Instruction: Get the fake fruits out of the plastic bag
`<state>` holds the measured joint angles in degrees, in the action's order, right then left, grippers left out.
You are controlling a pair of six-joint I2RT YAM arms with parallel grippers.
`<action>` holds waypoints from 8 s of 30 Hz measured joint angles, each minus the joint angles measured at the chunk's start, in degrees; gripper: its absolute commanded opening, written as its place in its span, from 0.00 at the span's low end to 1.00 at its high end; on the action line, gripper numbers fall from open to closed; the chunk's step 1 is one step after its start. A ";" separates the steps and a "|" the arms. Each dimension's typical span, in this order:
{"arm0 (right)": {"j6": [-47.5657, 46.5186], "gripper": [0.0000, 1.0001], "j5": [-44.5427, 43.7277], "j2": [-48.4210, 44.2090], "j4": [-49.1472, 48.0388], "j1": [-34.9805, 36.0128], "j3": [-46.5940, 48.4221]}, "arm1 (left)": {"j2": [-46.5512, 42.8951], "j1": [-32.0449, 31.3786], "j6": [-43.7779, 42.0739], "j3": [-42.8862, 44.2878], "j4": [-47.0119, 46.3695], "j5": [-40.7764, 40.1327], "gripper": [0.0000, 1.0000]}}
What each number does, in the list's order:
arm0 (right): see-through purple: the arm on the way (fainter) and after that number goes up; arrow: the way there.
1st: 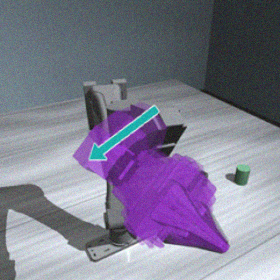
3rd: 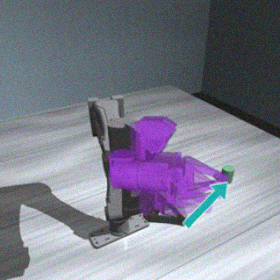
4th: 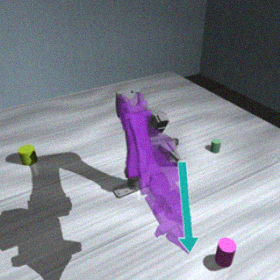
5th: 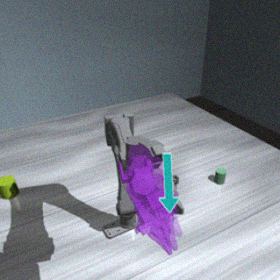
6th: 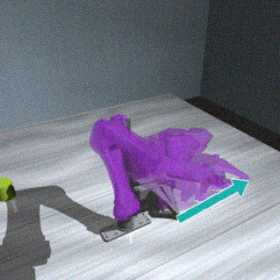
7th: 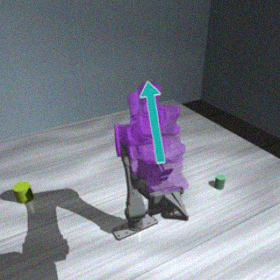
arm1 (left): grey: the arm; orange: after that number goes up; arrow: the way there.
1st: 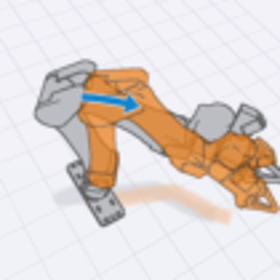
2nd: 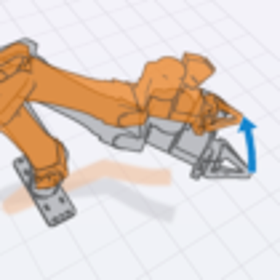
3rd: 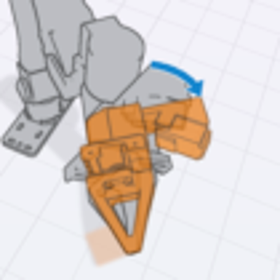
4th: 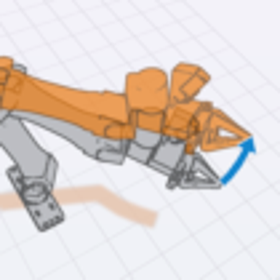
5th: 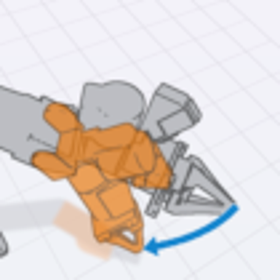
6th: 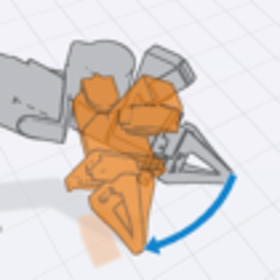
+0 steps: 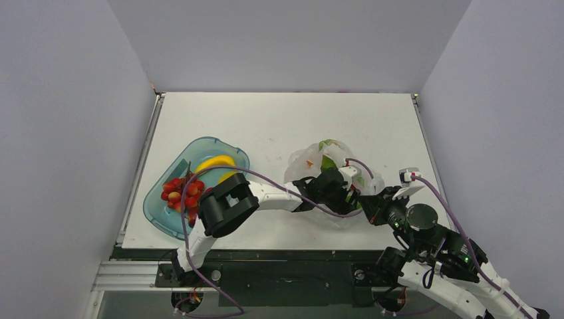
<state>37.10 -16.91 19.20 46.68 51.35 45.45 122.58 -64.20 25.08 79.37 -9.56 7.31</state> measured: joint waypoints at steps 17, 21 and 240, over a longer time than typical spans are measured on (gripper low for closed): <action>-3.02 0.00 4.66 -1.53 -0.70 0.00 -1.20 | 2.05 -4.24 -3.32 5.90 -3.89 -2.43 0.75; -3.43 0.00 5.64 -1.53 -0.76 0.00 -1.20 | 2.05 -4.26 -3.10 5.95 -4.39 -2.05 0.76; 27.06 0.00 -22.25 -4.31 23.19 8.33 -2.49 | 3.93 1.38 -13.55 13.20 7.08 -20.79 0.59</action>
<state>64.16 -39.16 14.90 69.87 59.68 42.96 126.52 -62.83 11.53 92.58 -2.48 -13.47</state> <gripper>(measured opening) 0.002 0.606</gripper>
